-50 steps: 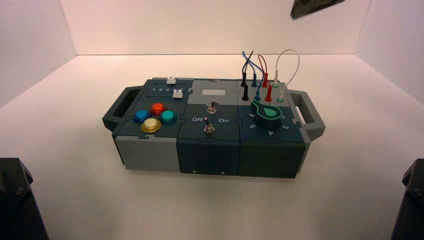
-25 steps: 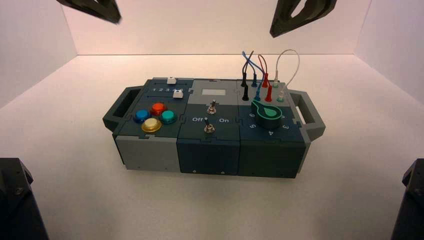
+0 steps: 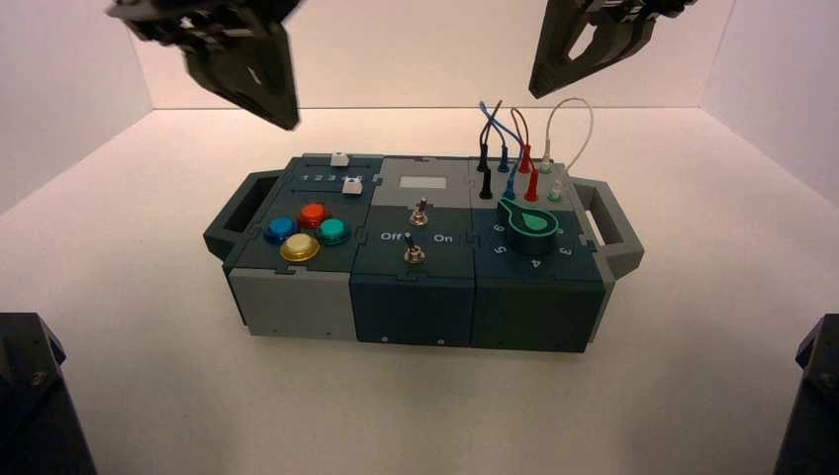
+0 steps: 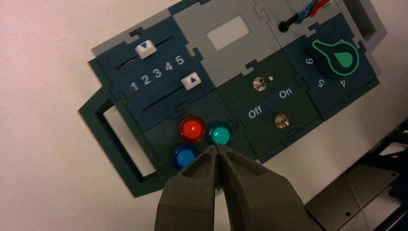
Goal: Push the green button with the left gripper.
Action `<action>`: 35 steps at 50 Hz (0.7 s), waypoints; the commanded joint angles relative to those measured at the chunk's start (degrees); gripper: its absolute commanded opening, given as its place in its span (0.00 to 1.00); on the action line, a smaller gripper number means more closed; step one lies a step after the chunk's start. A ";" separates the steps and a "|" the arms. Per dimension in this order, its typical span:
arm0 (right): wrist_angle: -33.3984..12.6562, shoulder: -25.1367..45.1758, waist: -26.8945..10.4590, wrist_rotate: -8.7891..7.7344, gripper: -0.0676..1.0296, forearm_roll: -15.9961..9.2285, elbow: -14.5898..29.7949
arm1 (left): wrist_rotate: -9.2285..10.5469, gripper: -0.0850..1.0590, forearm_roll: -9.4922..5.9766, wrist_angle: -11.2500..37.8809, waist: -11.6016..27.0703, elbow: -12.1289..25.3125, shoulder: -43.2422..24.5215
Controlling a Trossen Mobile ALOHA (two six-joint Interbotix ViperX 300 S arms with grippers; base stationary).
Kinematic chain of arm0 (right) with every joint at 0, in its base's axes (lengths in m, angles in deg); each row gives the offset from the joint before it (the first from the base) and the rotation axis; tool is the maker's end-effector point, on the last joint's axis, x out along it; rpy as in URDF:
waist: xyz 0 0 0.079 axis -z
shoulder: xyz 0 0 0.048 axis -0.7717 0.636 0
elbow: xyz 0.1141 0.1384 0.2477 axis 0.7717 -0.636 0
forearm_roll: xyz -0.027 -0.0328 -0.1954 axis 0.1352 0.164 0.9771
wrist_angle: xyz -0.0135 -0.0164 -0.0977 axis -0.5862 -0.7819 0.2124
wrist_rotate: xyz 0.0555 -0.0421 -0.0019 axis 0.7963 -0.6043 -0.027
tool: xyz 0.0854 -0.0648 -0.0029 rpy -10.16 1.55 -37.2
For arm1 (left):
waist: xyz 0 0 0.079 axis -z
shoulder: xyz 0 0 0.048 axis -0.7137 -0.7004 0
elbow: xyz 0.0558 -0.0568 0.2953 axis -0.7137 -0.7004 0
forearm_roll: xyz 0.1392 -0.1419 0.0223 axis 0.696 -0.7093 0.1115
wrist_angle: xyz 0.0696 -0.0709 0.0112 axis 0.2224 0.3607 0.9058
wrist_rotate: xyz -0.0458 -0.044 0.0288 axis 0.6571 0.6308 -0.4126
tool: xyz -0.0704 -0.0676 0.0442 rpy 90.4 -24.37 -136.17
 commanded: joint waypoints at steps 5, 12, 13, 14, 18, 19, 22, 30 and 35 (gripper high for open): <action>0.26 -0.09 -0.53 -0.18 0.04 -0.26 1.14 | 0.09 0.05 -0.88 -1.85 2.37 3.69 -5.45; 0.26 0.09 -0.53 -0.18 0.04 -0.18 1.14 | 0.09 0.05 -1.41 -2.29 3.34 4.04 -8.44; 0.26 0.09 -0.53 -0.18 0.04 -0.18 1.14 | 0.09 0.05 -1.58 -2.37 3.52 4.04 -8.88; 0.26 0.09 -0.53 -0.18 0.04 -0.18 1.14 | 0.09 0.05 -1.58 -2.37 3.52 4.04 -8.88; 0.26 0.26 -0.53 -0.18 0.04 -0.26 1.14 | 0.18 0.05 -1.67 -2.55 3.60 3.87 -10.55; 0.26 0.26 -0.53 -0.18 0.04 -0.18 1.14 | 0.18 0.05 -1.67 -2.55 3.60 3.78 -10.81; 0.26 0.35 -0.53 -0.18 0.04 -0.18 1.23 | 0.18 0.05 -1.67 -2.55 3.60 3.78 -11.43; 0.26 0.70 -0.53 -0.18 0.04 -0.18 1.23 | 0.18 0.05 -1.76 -2.72 3.60 4.04 -13.80; 0.26 0.79 -0.53 -0.18 0.04 -0.18 1.32 | 0.18 0.05 -1.85 -2.72 3.60 4.04 -14.68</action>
